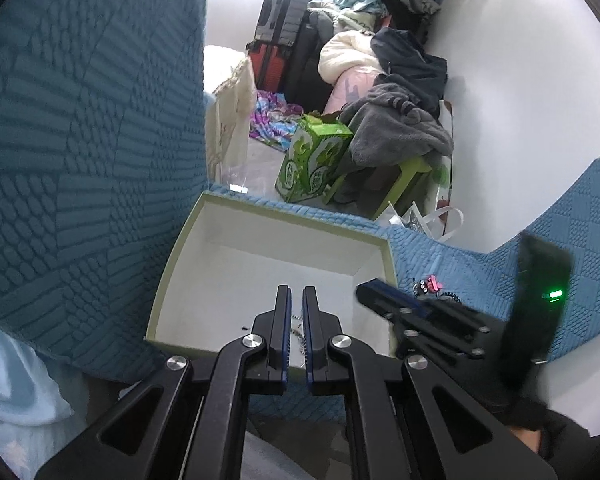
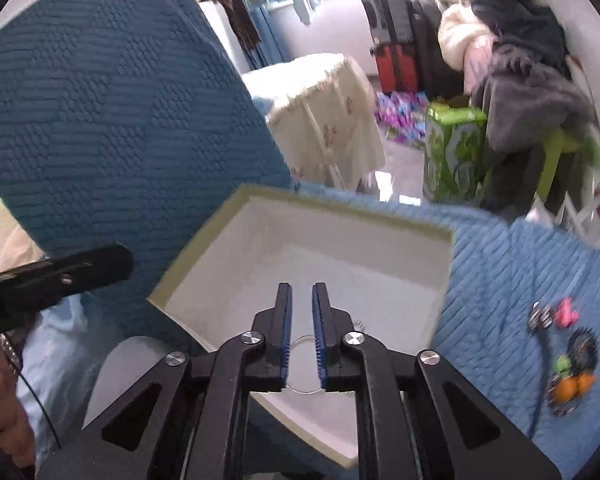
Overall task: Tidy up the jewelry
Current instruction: 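Lower the bangle into the box and open the right tool, then move both tools back to the remaining jewelry pile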
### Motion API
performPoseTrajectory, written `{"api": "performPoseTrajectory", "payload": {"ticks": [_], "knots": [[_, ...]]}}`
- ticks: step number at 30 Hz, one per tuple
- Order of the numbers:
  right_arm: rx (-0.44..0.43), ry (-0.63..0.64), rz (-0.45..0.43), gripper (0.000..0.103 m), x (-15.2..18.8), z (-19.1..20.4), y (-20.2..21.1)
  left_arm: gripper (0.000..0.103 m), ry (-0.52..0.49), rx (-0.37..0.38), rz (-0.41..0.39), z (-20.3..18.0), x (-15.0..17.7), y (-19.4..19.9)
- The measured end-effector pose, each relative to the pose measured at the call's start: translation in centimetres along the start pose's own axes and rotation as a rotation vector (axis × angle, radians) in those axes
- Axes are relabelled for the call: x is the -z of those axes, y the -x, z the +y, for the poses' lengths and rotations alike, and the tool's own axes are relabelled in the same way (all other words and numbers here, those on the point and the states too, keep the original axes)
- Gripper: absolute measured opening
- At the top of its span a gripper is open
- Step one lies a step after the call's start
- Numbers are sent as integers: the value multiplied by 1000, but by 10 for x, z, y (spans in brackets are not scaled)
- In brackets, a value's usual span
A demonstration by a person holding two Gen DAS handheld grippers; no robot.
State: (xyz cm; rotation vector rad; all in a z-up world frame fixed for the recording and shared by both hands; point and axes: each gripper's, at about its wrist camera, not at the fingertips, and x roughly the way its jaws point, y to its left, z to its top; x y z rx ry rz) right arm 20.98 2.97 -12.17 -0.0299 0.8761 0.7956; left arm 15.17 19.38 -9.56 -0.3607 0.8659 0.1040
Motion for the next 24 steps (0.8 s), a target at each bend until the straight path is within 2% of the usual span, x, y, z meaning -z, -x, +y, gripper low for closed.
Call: {"api": "performPoseTrajectory", "payload": {"ticks": [6,8,11,17,24], "knots": [[30,9,-120,25,-19,-15,67,5,-59,48,-45,-39,-8,11],[41,8,-154,31,-21,-23,89,5,-81,50,-51,-54,-9,12],[79,-8,-209,49,-21,-39,122,5,-101,70,-63,-75,-10,14],[164,-53,-281,51,-6,-80,171,5,-134,107,-55,-116,-4,5],[285,-107,-281,51,39,-137,197,5,-181,208,21,-172,16,-28]]}}
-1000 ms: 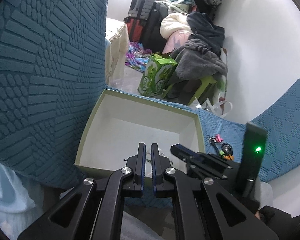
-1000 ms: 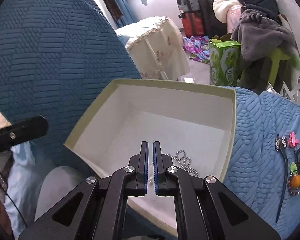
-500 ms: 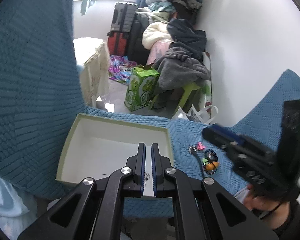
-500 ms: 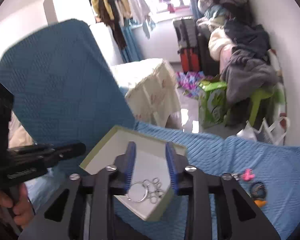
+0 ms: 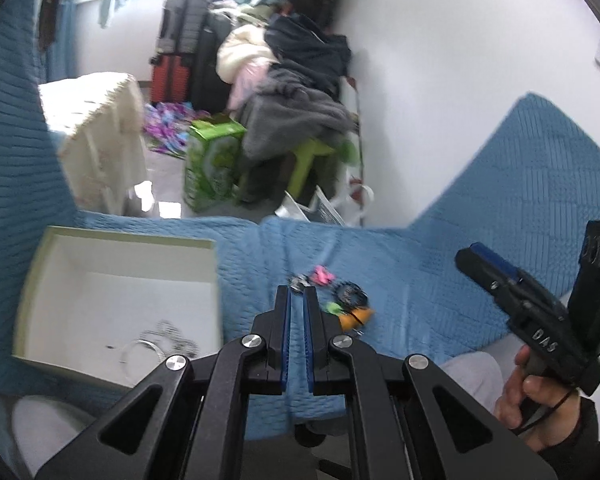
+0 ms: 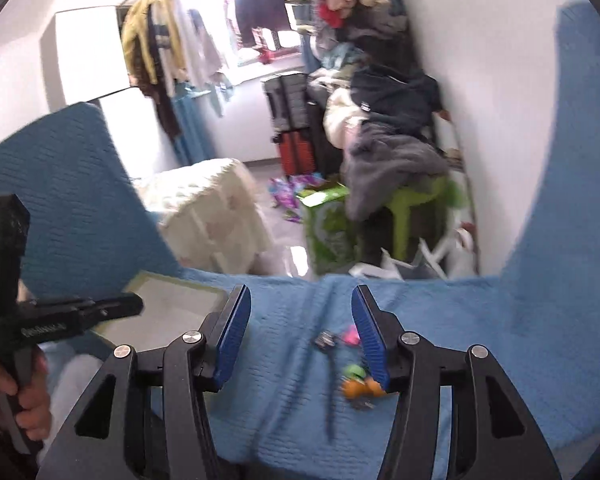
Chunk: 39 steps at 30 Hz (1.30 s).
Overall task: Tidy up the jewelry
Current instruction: 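Move both tools back to the remaining jewelry pile, then grasp the black strap keychain with the left tool while the right tool grasps the red bead bracelet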
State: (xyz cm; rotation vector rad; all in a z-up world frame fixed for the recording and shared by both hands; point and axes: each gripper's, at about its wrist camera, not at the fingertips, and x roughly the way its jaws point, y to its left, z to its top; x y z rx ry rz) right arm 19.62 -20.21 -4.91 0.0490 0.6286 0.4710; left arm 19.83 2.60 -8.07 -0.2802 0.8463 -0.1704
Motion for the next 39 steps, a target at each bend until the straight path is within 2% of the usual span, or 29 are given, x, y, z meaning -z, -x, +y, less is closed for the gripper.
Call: {"api": "performPoseTrajectory", "payload": {"ticks": [3,7,11,12,13,14,15,20,24,27,30,33,36,39], "knots": [[24,-30,26,51,24,-24,-5,5,-20,42,31,-20,10,-24],[15,-83,86,50,55,-51,-24,5,-34,73,64,-40,25,-58],[-1,-125,165,42,81,-72,-51,6,-32,90,107,-51,37,-95],[1,-140,185,42,85,-78,-60,18,-24,88,110,-52,39,-104],[2,-154,202,40,87,-82,-66,42,-16,82,116,-50,41,-112],[-9,-171,222,39,89,-87,-74,51,-3,63,124,-49,43,-120],[-21,-185,235,37,90,-91,-81,55,11,46,121,-47,44,-127],[-47,-228,340,30,104,-104,-117,55,26,-1,146,-40,44,-158],[-64,-294,408,29,119,-113,-139,52,15,-30,181,-38,46,-185],[-85,-284,421,28,123,-111,-144,52,19,-5,205,-40,47,-204],[-93,-275,430,26,127,-108,-147,51,9,-14,223,-43,50,-220],[-101,-287,412,22,126,-111,-149,38,8,-15,246,-46,52,-235],[-98,-282,423,16,127,-111,-153,38,14,-38,257,-46,54,-244],[-102,-259,422,15,126,-106,-156,37,21,-47,250,-46,56,-250]]}}
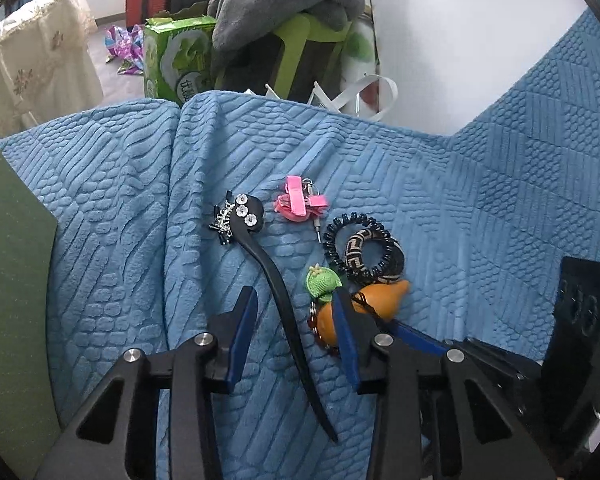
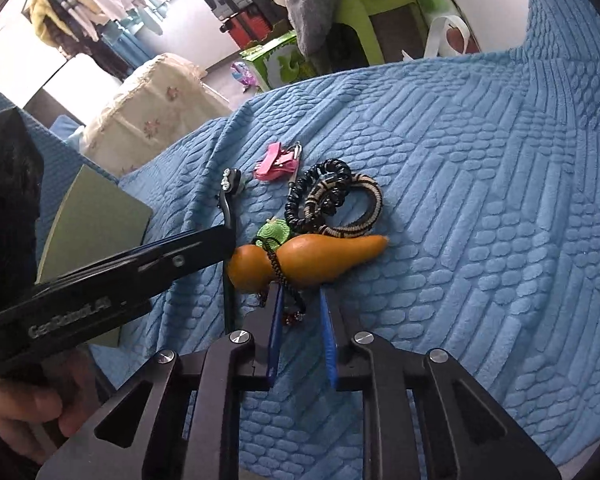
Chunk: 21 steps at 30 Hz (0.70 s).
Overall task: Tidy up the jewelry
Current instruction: 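Grasp the black strap keychain with the left tool while the right tool grasps the red bead bracelet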
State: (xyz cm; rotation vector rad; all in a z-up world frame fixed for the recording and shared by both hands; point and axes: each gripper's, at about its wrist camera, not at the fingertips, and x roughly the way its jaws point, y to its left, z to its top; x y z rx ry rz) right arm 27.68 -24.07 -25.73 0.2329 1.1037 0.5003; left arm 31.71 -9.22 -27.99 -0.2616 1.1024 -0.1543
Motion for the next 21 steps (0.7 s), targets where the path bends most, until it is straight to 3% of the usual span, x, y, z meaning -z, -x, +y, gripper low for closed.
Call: {"api": "performPoseTrajectory", "payload": {"ticks": [3,6,9,17,21], "knots": [[5,26,7,14,1,5,-4,25,11,-4,7,2,-2,-7],[6,51,11,7,2,10,-6,22,9,-11,15,3,-4,-16],[-1,70,-6,4,2,12,-2,11,20,-3,36,4,-2,-23],[-49,66,-28,3,1,21,11,6,33,24,24,15,6,-6],[-53,141,-64,3,6,45,23,6,21,43,7,18,11,14]]}}
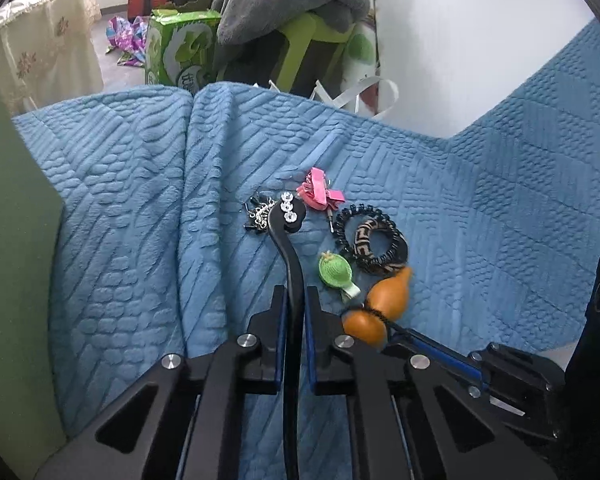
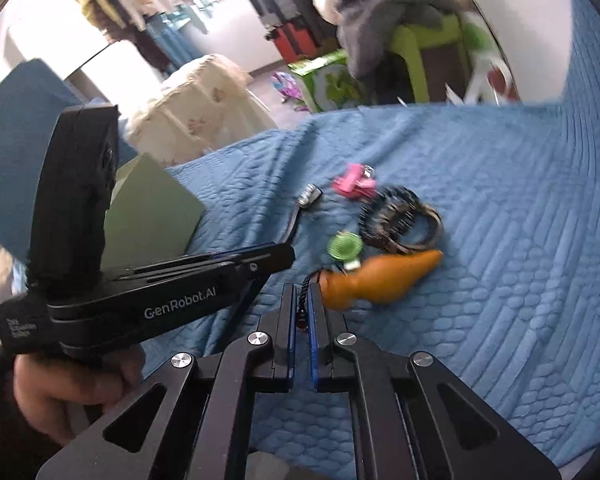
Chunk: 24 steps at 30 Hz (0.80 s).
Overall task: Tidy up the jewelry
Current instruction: 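Grasp the black strap keychain with the left tool while the right tool grasps the red bead bracelet, then lift both held items and carry them over the white box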
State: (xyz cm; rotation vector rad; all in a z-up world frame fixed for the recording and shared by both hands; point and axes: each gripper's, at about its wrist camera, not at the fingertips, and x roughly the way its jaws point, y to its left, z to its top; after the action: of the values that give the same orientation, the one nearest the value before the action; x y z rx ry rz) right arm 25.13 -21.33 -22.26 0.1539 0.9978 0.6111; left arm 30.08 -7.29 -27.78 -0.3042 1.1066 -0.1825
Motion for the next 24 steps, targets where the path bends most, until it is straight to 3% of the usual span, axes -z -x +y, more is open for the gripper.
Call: {"api": "performPoseTrajectory", "payload": {"ticks": [12,24], "knots": [[57,-42,-57,3,-3,18,27,6,-14,-12,-38,4,8,75],[96,-11,-150,3,-43,77,80,6,-79,18,-131,0,-17,182]]}}
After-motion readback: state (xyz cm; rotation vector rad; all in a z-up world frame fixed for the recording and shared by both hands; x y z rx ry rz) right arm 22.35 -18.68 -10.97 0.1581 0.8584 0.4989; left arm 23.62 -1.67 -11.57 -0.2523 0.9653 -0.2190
